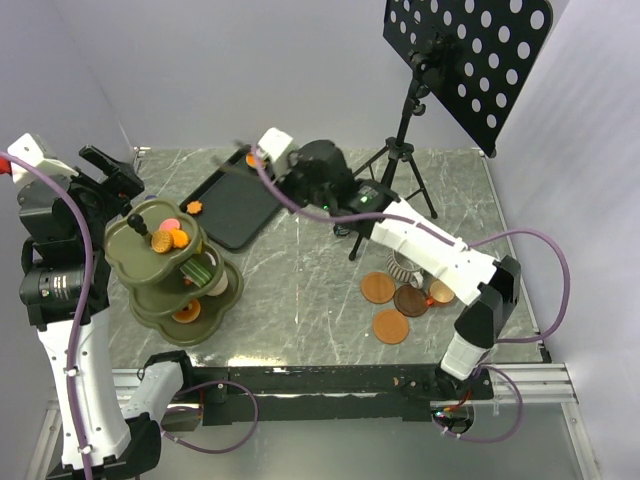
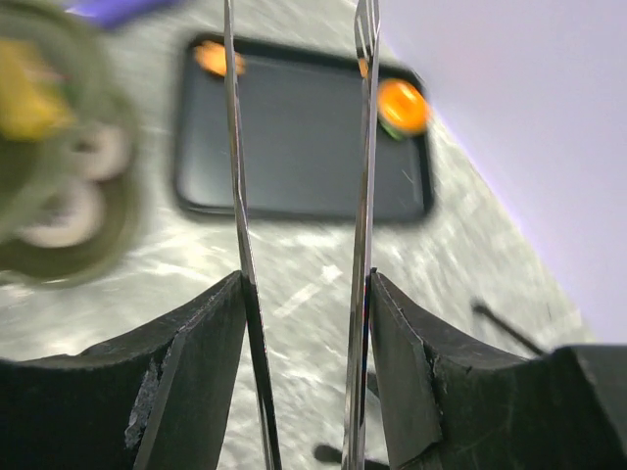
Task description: Serve the afternoon tea
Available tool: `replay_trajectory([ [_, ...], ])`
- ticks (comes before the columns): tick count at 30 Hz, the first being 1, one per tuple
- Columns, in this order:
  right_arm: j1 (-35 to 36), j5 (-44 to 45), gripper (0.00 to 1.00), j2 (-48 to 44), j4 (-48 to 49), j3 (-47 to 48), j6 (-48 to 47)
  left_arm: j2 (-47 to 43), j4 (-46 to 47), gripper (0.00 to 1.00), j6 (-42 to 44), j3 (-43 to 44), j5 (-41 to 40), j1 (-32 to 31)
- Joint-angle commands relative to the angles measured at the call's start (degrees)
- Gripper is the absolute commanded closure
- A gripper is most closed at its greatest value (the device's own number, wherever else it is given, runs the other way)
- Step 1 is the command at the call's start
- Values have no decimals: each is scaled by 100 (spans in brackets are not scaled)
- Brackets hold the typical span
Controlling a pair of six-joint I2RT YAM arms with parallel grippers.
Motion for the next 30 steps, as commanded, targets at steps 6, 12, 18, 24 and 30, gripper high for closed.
replay_trajectory([
  [6,-878,508,42,1179,1071,-1,536,162,66,0,326,435,-116,35],
  [12,-1001,868,42,2559,1124,1228,412,276,-13,0,563,339,-72,35],
  [18,-1116,1141,42,3694,957,2354,545,303,-22,0,809,111,-98,26],
  [24,-1169,1220,42,4371,834,2847,562,241,22,0,897,-206,-98,-27],
  [30,-1230,1123,40,4697,808,3050,562,267,92,0,924,-338,-178,-27],
])
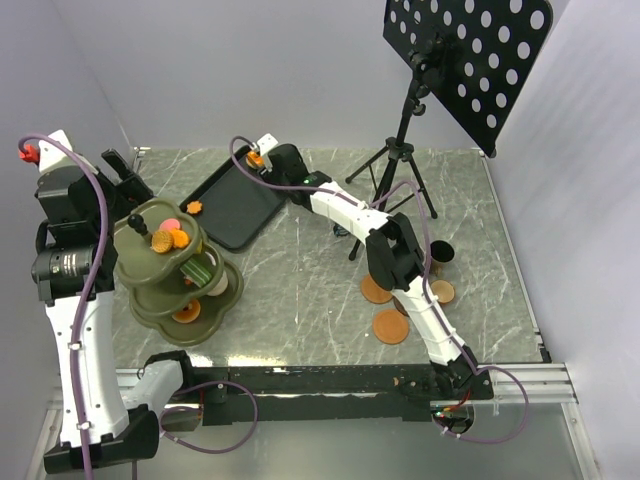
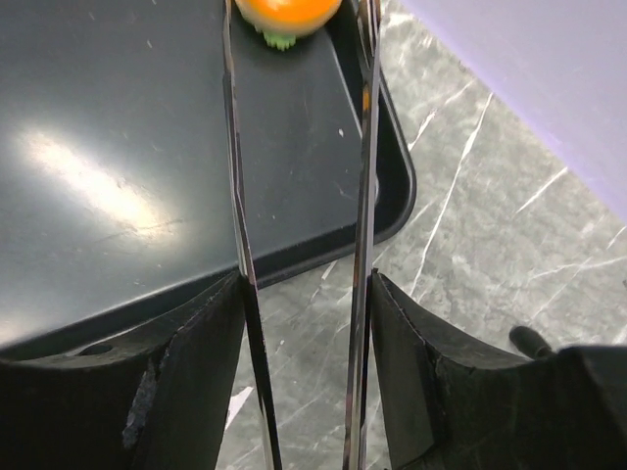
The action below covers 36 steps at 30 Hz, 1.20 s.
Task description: Serve the afternoon tea
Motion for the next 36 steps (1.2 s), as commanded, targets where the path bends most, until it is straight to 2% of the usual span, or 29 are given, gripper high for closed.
replay_trajectory([
  [1,-76,44,40,245,88,385,70,-39,228,0,128,-40,-99,-14],
  [23,-120,-325,38,579,132,658,-500,-109,324,0,251,-322,-327,-22],
  [36,-147,-62,55,544,282,492,-659,-126,351,0,295,-322,-407,-14],
])
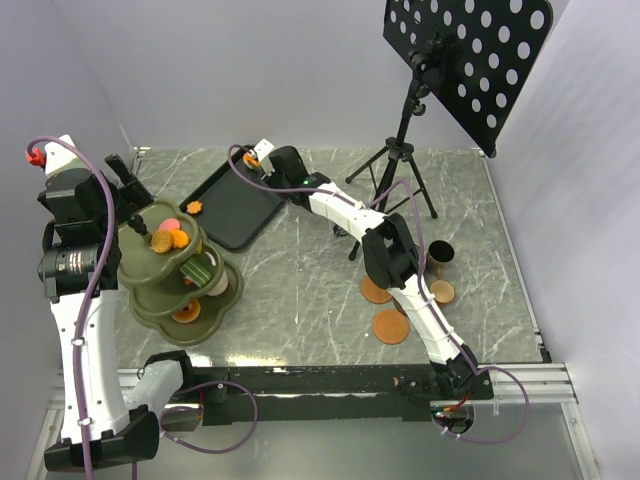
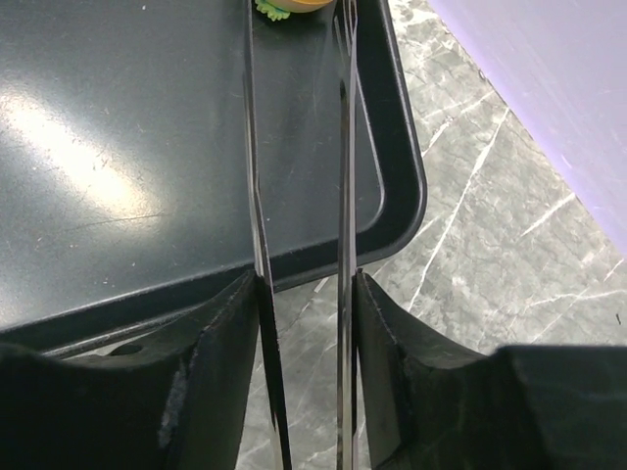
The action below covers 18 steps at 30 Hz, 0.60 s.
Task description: Serve the afternoon tea
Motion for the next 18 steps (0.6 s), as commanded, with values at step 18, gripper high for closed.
replay_trajectory([
  [18,264,-69,74,-2978,1694,-3236,195,-175,323,0,-124,195,27,99],
])
